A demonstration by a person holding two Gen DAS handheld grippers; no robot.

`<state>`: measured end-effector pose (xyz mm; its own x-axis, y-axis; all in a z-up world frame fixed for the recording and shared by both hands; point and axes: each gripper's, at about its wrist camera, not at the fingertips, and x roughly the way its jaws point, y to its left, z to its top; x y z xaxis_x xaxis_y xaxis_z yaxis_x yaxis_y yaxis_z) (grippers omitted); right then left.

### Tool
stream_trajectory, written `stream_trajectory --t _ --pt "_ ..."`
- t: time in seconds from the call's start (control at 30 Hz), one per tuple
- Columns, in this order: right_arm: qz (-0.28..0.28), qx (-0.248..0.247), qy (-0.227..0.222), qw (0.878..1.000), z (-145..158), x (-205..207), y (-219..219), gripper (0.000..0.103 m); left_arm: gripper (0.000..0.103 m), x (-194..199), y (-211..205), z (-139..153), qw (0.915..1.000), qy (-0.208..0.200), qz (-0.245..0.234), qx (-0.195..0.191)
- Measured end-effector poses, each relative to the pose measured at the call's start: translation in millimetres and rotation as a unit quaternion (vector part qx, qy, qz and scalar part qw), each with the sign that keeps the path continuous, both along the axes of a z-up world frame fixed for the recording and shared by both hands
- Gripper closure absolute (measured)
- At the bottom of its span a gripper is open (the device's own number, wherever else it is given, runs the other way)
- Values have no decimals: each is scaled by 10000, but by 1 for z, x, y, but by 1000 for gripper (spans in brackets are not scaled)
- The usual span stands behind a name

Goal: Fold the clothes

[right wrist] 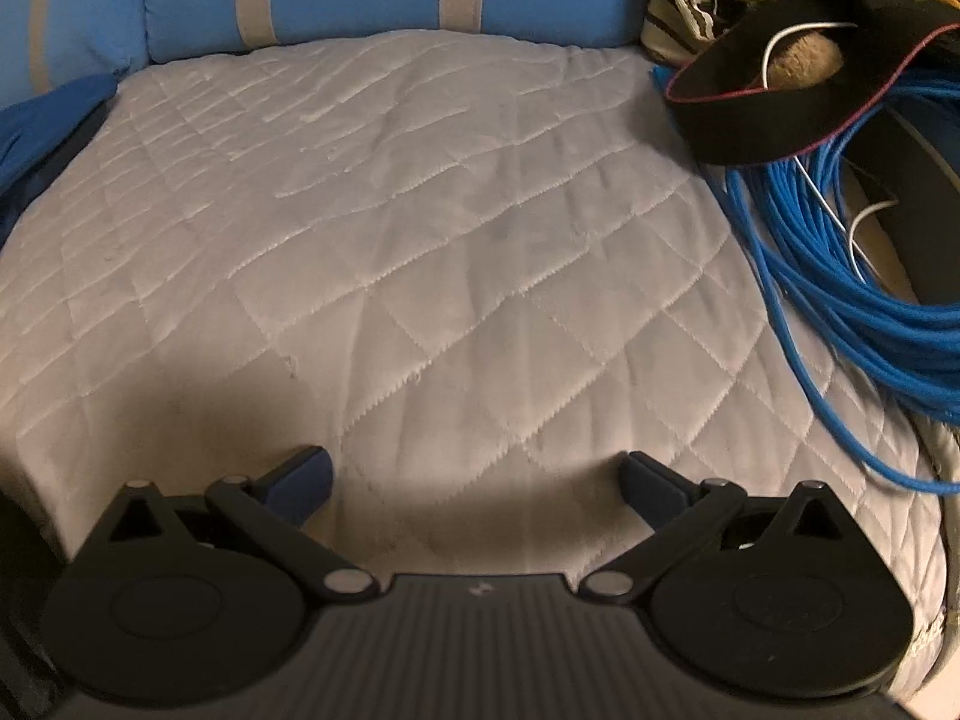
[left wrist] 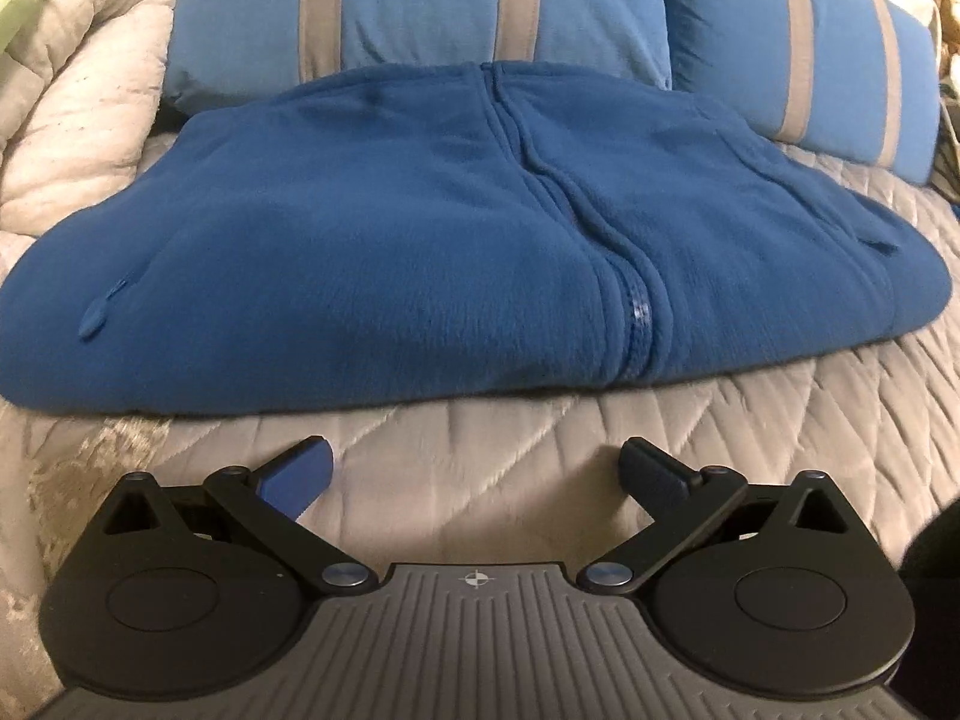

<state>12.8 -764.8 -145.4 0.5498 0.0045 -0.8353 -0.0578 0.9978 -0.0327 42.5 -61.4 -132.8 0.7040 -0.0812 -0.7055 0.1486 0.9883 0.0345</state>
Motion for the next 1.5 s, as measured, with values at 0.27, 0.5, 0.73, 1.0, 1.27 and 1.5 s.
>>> stream_trajectory --t 0.27,0.5,0.73,1.0,1.27,1.5 --pt "61 -51 -359 9993 -1 9 2 0 0 15 -15 -1 9998 -93 188 71" --pt "58 -73 -803 9967 -4 19 5 0 0 26 -22 -6 9994 -230 228 132" --pt "-253 129 -1295 9912 -10 27 5 0 0 31 -30 -13 9969 -640 416 197" --pt "-486 299 -2262 9724 -29 19 1 1 0 25 -32 -23 9920 -1130 522 192" --pt "-492 293 -2388 9694 -31 16 1 1 0 26 -30 -24 9920 -1150 518 102" --pt "-493 289 -2407 9689 -30 15 1 1 0 26 -29 -24 9922 -1134 515 72"
